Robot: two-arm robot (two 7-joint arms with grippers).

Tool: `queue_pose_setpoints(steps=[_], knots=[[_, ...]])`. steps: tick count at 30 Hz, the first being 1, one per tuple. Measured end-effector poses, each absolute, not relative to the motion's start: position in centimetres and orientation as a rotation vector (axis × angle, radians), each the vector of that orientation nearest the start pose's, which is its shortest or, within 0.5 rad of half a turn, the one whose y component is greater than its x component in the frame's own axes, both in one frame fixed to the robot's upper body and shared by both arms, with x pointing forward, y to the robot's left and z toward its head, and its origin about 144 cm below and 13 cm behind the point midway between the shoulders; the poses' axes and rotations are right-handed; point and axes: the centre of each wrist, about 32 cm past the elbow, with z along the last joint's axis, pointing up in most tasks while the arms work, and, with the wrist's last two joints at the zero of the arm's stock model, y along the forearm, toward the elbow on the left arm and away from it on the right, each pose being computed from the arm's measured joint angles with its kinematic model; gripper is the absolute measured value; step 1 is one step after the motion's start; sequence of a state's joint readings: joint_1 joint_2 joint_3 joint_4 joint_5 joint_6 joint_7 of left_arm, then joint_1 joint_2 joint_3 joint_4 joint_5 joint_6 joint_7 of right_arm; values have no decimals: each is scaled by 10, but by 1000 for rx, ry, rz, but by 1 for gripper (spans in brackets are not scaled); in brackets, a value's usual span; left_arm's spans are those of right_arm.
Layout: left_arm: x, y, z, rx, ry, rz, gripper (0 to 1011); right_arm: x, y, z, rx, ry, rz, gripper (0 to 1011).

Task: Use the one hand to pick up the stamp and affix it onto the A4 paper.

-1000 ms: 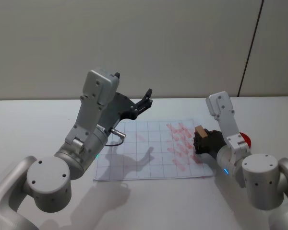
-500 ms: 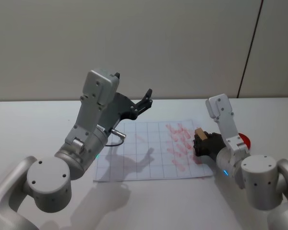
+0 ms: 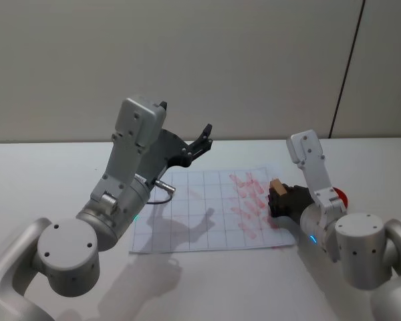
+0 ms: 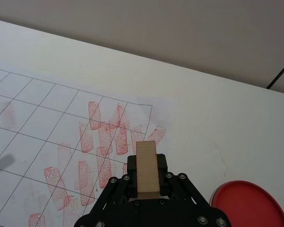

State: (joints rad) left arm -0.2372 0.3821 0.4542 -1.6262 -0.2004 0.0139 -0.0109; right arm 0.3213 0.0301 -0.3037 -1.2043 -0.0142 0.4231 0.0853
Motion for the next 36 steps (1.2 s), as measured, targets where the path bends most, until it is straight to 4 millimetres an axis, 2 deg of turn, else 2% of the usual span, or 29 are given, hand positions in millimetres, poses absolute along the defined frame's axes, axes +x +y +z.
queue_pose_setpoints(steps=[36], knots=[[492, 198, 1204, 61, -268, 1124, 1001, 539, -154, 1136, -453, 289, -1225, 220]])
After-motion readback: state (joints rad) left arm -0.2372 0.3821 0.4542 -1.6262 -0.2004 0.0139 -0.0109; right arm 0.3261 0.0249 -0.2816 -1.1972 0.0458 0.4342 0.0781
